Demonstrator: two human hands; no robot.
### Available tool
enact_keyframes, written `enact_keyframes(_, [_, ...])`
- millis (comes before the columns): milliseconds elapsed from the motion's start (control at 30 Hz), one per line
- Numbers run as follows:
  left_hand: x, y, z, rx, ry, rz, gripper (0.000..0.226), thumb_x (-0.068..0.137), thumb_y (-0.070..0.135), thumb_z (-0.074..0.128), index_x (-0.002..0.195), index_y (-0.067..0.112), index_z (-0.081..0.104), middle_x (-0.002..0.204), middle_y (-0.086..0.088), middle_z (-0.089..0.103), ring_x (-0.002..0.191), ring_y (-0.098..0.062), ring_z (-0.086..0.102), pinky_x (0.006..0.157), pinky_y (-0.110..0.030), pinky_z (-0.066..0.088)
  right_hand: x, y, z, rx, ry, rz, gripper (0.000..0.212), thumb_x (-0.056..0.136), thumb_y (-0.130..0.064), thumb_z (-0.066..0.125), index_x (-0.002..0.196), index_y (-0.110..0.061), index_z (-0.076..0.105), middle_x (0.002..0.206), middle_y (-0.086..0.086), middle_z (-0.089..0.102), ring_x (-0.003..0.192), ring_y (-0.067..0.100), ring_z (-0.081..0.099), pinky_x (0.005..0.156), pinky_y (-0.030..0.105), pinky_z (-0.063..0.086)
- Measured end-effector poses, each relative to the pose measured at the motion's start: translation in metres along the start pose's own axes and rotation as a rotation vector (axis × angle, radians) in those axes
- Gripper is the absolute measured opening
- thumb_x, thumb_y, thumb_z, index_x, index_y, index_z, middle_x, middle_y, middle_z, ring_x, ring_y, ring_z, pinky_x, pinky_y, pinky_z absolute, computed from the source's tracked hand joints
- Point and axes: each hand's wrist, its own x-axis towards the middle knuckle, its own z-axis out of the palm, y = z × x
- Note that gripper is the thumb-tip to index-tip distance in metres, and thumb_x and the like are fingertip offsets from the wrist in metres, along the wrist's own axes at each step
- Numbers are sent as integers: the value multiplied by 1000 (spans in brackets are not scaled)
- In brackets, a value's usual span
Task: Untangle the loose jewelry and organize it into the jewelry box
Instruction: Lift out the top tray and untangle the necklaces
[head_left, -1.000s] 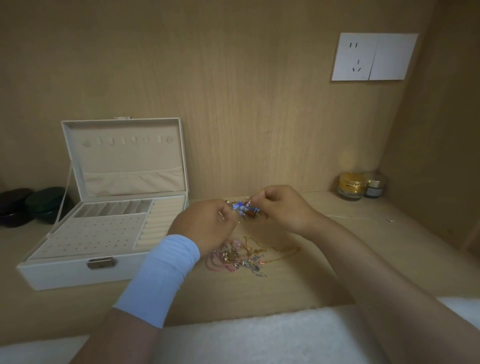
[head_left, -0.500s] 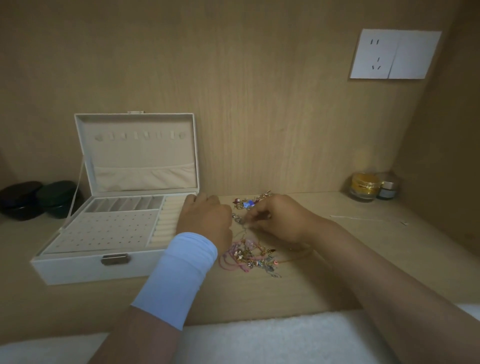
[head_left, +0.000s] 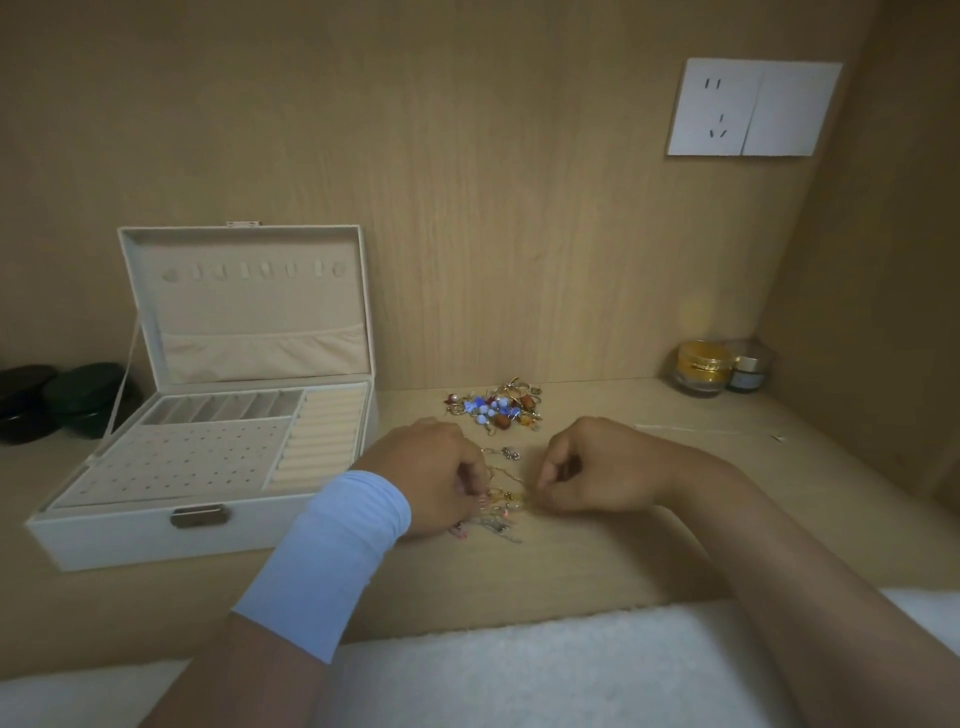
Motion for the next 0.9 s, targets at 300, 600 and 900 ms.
enact_keyframes(300, [2, -2, 2, -29, 18, -21, 10, 81, 45, 64, 90, 43, 61, 100, 20, 57, 107, -8, 46, 100, -32, 40, 4, 5, 2, -65, -54, -15, 10, 93, -27, 65, 85, -26, 70, 85, -9, 70, 75, 1, 58, 73, 20, 48])
enact_keyframes(600, [6, 23, 6, -807, 47, -123, 3, 88, 21, 69, 87, 23, 70, 74, 2, 74, 67, -16, 63, 71, -33, 54, 7, -6, 2, 772, 237, -20, 17, 108, -16, 37, 93, -12, 46, 55, 3, 53, 55, 23, 58, 64, 36, 48])
enact_keyframes(900, [-1, 11, -16, -1104, 9, -216, 8, 92, 11, 63, 85, 10, 68, 71, -4, 58, 54, -18, 56, 56, -28, 53, 1, 5, -18, 776, 349, 105, 19, 106, -21, 42, 89, -19, 48, 58, -3, 41, 43, 10, 28, 41, 18, 21])
